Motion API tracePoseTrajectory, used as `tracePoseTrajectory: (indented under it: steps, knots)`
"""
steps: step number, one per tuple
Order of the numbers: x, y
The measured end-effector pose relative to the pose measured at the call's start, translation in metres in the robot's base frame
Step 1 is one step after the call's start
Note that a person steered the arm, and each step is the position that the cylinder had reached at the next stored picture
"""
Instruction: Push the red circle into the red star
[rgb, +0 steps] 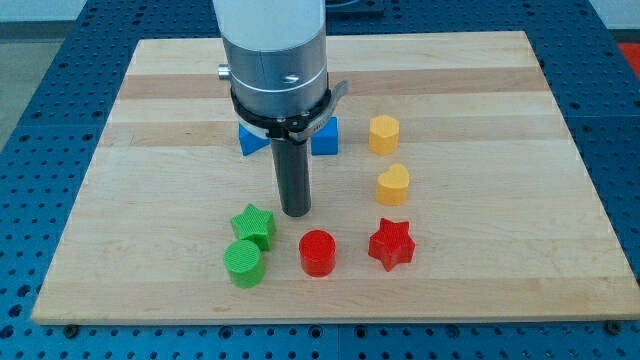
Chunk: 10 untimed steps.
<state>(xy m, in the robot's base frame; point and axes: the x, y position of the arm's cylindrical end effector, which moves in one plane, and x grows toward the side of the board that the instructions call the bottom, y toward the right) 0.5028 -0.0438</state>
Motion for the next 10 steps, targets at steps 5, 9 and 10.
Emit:
tracePoseTrajectory:
  steps: [5,9,10]
  knots:
    - [0.052,-0.003]
    - [0.073,-0.002]
    - [0.081,-0.002]
